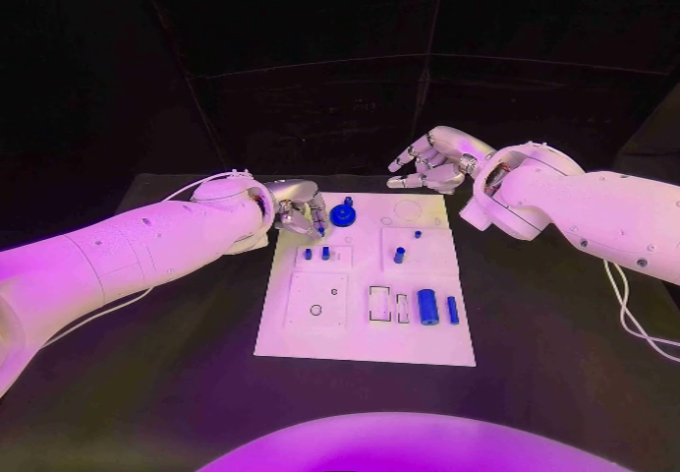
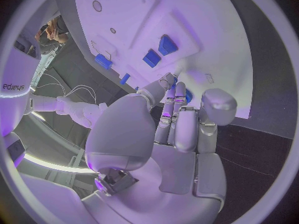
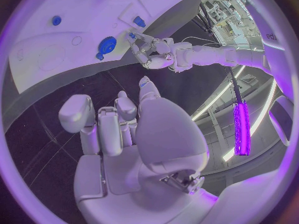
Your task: Assemble the parts on the task board
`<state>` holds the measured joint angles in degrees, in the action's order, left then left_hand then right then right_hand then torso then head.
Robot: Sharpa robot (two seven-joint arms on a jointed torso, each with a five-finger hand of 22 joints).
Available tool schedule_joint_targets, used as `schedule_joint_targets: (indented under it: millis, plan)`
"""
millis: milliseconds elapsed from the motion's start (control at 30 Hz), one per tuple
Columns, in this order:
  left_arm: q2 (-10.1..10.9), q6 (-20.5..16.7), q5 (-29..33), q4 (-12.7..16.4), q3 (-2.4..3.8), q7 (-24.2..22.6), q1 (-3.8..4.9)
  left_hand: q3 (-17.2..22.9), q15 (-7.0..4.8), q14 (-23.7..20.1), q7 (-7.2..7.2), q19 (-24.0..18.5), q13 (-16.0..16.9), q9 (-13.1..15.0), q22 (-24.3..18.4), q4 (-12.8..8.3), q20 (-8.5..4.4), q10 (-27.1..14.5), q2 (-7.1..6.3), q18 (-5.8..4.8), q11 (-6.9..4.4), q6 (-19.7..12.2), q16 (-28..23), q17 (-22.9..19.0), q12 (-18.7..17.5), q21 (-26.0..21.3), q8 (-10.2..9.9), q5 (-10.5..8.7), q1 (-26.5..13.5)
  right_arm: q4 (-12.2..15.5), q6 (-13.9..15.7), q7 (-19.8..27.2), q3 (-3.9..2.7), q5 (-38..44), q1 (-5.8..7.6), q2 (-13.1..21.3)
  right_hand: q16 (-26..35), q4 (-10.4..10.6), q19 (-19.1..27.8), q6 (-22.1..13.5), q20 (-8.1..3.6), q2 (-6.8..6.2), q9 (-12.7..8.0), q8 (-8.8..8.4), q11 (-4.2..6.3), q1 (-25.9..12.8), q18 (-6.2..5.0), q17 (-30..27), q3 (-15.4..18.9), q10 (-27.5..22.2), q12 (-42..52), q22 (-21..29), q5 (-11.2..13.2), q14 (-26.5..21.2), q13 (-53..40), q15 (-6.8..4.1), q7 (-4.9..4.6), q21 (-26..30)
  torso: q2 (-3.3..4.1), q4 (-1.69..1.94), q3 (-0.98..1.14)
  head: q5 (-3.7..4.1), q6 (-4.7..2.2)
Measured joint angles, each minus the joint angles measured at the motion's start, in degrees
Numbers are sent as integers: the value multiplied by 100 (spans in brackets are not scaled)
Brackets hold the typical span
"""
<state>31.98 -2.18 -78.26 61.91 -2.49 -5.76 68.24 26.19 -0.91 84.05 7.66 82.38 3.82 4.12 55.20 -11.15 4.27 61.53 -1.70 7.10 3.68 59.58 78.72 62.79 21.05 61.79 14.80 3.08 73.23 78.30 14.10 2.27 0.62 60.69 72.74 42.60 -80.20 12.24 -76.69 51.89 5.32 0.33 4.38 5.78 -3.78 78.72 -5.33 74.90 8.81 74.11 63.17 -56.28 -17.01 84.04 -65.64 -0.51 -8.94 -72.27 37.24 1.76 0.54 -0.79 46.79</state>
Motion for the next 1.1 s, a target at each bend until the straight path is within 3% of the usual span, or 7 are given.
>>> schedule_joint_targets:
  millis: [1100]
  plan:
    - [-120, 115, 7, -159, -7, 44, -39, 16, 0, 0, 4, -1, -10, -8, 5, -16, 0, 19, -35, 1, 21, -5, 0, -28, -122, -1, -80, 1, -34, 3, 0, 1, 0, 0, 0, -6, 0, 0, 0, 0, 0, 0, -1, 0, 0, 0, 0, 0, 0, 0, 0, 0, 0, 0, 0, 0, 0, 0, -1, 3, -2, 25, 27]
